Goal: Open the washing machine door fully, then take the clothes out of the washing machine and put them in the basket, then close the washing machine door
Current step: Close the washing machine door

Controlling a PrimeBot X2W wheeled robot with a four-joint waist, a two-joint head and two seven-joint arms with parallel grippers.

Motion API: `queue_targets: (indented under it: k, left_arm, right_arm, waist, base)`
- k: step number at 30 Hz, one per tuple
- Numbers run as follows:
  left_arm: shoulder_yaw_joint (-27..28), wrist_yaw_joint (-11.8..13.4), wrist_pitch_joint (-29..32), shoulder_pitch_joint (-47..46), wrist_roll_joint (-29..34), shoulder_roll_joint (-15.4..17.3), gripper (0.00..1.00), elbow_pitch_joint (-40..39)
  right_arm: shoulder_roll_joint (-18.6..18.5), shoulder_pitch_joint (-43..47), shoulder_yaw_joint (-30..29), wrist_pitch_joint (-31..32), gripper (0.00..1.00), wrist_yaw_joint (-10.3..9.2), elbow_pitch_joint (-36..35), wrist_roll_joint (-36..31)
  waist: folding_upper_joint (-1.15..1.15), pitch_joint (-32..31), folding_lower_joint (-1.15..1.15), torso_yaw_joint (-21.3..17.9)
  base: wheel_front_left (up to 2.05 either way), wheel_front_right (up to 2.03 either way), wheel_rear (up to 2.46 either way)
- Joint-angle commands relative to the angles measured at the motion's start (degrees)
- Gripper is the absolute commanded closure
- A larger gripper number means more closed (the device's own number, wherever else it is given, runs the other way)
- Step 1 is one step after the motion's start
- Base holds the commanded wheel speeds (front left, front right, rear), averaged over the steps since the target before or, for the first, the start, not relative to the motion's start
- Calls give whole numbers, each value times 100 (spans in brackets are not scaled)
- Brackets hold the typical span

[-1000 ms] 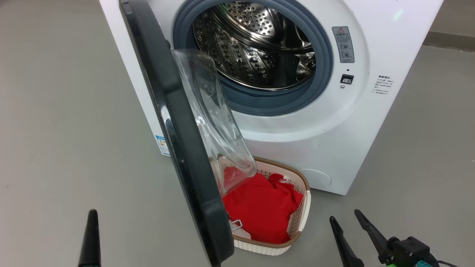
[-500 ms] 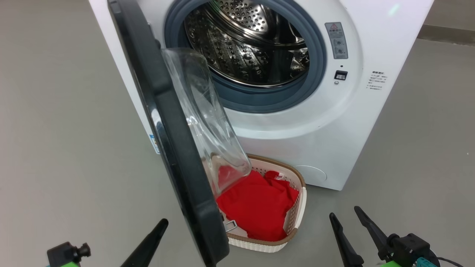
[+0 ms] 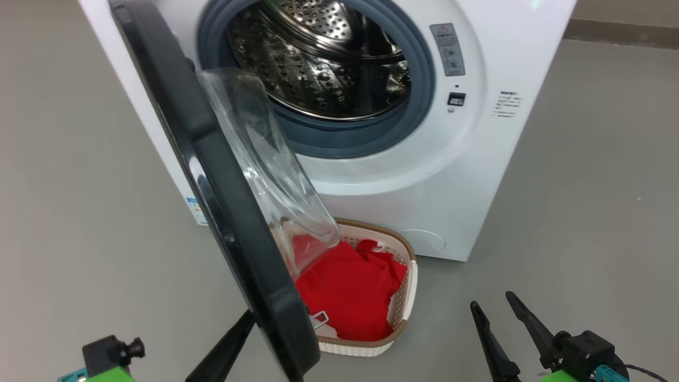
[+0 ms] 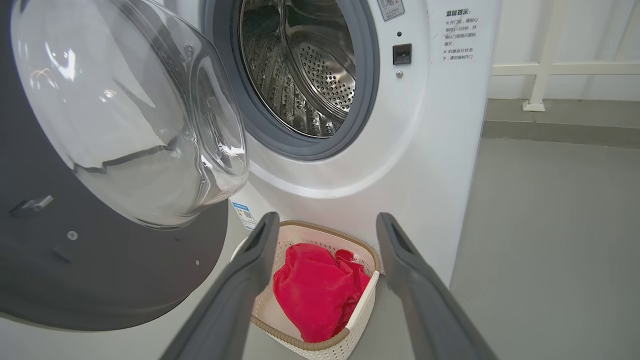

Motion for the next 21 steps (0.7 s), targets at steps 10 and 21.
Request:
queue_targets:
  k: [10,21]
  left_arm:
    - [-271,-33,-222,-668,389,-120,100,-209]
    - [-885,-33,-1280,-1694,828,-132,100,231]
  right_arm:
    - [-55,-355,152,-37,0,1,-149,7]
    - [-37,-591,108,-37,0,1,-171,43]
  waist:
    - [0,183,0,-607]
    - [0,537,0,-1196]
  base:
    - [0,0,0]
    - [0,0,0]
